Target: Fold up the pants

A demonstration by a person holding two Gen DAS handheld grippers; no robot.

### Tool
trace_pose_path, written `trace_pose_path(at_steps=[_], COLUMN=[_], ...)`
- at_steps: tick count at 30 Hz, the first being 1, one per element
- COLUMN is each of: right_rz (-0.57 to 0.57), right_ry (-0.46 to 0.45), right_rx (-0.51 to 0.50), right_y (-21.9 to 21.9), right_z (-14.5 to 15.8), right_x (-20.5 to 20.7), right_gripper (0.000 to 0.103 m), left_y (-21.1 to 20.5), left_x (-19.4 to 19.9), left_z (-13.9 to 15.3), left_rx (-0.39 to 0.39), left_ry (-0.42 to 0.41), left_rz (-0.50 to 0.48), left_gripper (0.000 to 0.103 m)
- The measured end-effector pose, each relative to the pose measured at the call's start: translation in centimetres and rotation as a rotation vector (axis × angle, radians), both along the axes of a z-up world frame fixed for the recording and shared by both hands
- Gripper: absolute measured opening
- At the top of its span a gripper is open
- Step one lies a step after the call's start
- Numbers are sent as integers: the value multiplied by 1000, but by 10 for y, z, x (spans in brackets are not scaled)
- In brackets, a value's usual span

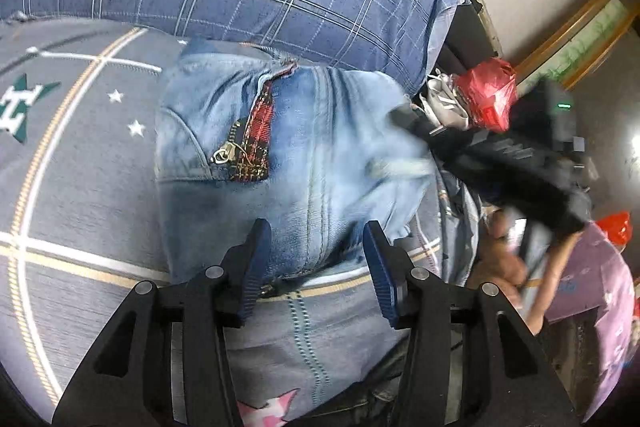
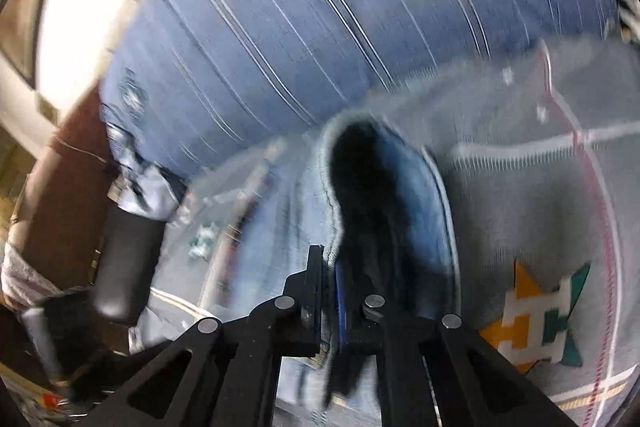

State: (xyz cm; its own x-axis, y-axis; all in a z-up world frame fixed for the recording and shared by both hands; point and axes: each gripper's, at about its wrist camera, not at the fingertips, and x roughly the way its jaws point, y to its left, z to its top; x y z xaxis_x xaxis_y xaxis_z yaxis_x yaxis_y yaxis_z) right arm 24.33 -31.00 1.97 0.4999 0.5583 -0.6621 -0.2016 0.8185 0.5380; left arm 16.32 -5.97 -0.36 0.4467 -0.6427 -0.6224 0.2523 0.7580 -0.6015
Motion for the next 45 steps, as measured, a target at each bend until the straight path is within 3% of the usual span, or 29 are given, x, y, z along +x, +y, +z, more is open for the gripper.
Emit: trace_pose_path(at_steps=[2,4,8,12,14,17,18,21,22,25,29,35,38,39,42,45], right_rz=[-4,-18,-119,-89,-85,-88,-108,-173,-205,-247,-190,-158,-178,-161,-113,-111], right_ry=[-67,-91,32,204,196,124,87,-17,-45,-37,154,278,314,339,384,380], right_rx=[30,-7,-258,-365,-354,-153,-81,28,30,-39,-83,-76,-42,-1,80,32], right_y=[-6,-6,-1,15,16,2,-6,-25,-28,-31,-24,-27,-37,-38,-34,-32], right_z=[19,25,-11,-57,-56,-34,-25,-7,-3,-5,-36,-61,-68,-73,-82,-81], right_x=[-11,-16,0,18,18,10,6,-7,-11,-11,7,16,16,17,20,21], right_gripper=[5,5,5,5,5,10,16,67,76,77,77,77,77,75,55,43], left_y=[-5,-12,-30,-40,-31,-5,4,30,39,63,83,66,59,59,71,77], left_x=[-3,-2,1,-3,-4,-6,-5,2,6,20,45,75,80,80,79,79], left_z=[1,-5,-20,-19,-10,2,7,12,10,-4,-29,-47,-55,-59,-63,-64], left_rx=[-28,-40,-20,52,28,-68,-86,-98,-98,-122,-183,-164,-145,-168,-248,-275], left_ry=[-8,-9,15,-14,-19,-25,-33,-39,-22,74,228,350,355,357,374,367], left_rz=[-16,-14,-44,-51,-40,-18,-2,80,107,163,167,63,50,53,98,133], left_gripper=[50,56,56,57,57,57,57,59,64,65,65,65,65,65,65,62])
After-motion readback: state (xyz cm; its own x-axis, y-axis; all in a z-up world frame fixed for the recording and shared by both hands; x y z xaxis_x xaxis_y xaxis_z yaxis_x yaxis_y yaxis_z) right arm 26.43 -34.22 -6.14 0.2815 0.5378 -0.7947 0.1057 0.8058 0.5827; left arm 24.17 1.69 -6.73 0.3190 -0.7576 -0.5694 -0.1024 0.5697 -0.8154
